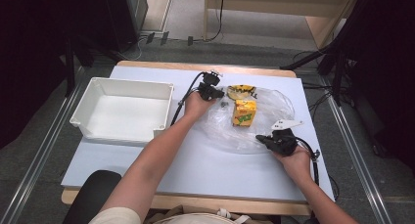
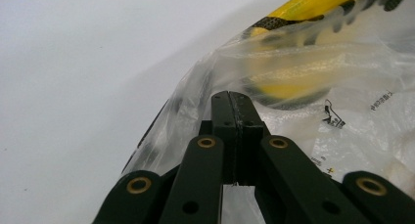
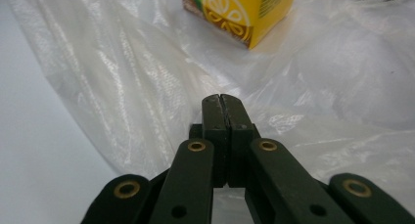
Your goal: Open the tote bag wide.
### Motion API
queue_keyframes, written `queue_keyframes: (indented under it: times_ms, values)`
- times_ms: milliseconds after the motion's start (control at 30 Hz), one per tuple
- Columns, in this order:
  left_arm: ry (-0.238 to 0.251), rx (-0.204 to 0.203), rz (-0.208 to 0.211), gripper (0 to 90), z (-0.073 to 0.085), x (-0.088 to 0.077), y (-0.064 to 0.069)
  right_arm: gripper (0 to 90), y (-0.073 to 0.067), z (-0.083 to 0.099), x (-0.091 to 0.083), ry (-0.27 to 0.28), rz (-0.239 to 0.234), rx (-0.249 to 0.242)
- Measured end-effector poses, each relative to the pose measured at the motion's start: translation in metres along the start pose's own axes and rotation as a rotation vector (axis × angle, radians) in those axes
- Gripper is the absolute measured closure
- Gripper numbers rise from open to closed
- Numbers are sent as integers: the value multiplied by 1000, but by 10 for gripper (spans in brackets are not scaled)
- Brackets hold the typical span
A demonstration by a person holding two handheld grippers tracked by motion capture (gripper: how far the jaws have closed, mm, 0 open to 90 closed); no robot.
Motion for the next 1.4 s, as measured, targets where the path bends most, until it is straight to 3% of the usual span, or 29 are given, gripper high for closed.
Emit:
queue_keyframes:
  times_ms: [200,367,433,500,633,800,833,1067,1133,1400]
  values:
    - [-7,-32,17,900,0,-1,-2,900,-10,5,-6,-11,-18,-33]
    - [-24,-9,35,900,0,-2,1,900,-6,0,-4,-29,-20,-18]
    - [-18,-28,63,900,-1,-5,3,900,-3,-3,-3,-42,-11,5]
    - [-19,-13,77,900,-2,-8,6,900,-1,-5,-3,-52,-14,25]
    - [-19,22,101,900,-4,-16,13,900,1,-11,-8,-19,-3,33]
    - [-14,26,142,895,-7,-29,18,900,3,-19,-15,7,13,71]
    - [-16,43,149,892,-7,-35,21,900,3,-20,-16,5,16,68]
    - [-17,51,183,871,-9,-50,27,889,0,-30,-28,51,47,66]
    - [-7,59,210,850,-10,-58,31,888,-2,-33,-31,61,49,62]
    - [-3,109,224,801,-9,-74,41,819,-4,-35,-38,66,8,122]
Point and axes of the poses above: each handheld gripper's, and its own axes: x roughly forward along the jaws, z roughly out of its underside, y roughly to its right, the point moved 1 cm from there along x, roughly forward along the jaws, and after that the axes turned 7 degrees about -x, right-handed, at the moved point
